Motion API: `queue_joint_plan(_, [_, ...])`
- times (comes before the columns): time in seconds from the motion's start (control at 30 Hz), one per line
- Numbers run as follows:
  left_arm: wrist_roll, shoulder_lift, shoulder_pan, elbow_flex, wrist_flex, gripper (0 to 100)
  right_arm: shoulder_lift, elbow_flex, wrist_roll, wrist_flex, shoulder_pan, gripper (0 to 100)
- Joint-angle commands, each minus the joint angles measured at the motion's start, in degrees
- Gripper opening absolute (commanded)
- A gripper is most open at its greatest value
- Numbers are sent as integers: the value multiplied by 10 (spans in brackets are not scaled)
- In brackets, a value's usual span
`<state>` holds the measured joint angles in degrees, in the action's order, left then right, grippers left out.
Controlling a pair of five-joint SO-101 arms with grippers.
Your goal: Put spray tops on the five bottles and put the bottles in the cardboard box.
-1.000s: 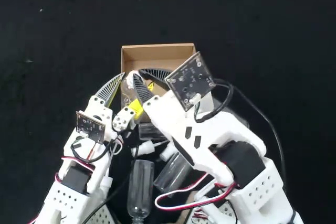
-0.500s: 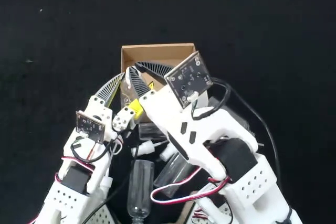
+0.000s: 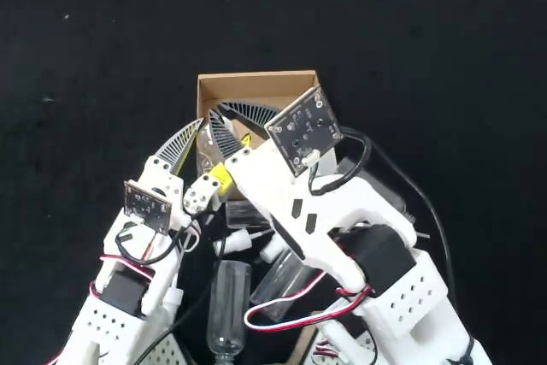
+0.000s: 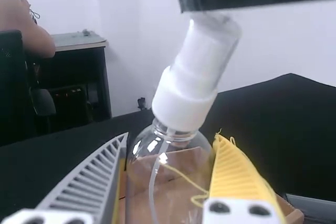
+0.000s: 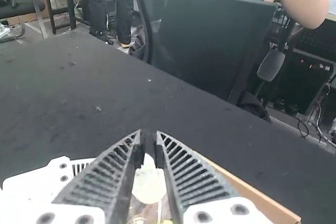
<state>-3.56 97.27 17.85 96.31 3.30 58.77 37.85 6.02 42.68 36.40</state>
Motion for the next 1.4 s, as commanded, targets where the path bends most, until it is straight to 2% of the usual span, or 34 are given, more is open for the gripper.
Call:
queue_joint_plan(0.0, [4, 9, 7, -15, 3, 30, 56, -70, 7, 14, -28, 15])
queue_joint_plan(0.17, [4, 4, 1, -29, 4, 30, 153, -65, 7, 42, -153, 15])
queue_joint_plan(0.3, [4, 4, 1, -77, 45, 30, 196, 44, 3, 44, -242, 15])
queue_joint_plan(0.4, [4, 4, 1, -102, 63, 30, 220, 126, 3, 39, -281, 15])
queue_joint_plan(0.63, [4, -62, 1, -126, 19, 30, 280, 303, 2, -35, -302, 12])
queue_joint_plan(0.83, [-1, -229, 0, -172, -107, 30, 353, 436, -48, -83, -324, 12])
queue_joint_plan(0.93, [-1, -329, -1, -209, -156, 30, 394, 484, -49, -90, -331, 12])
queue_joint_plan(1.2, [-1, -590, -17, -317, -261, 30, 494, 542, -49, -89, -331, 15])
queue_joint_plan(1.37, [-1, -707, -23, -351, -338, 30, 497, 549, -49, -89, -331, 15])
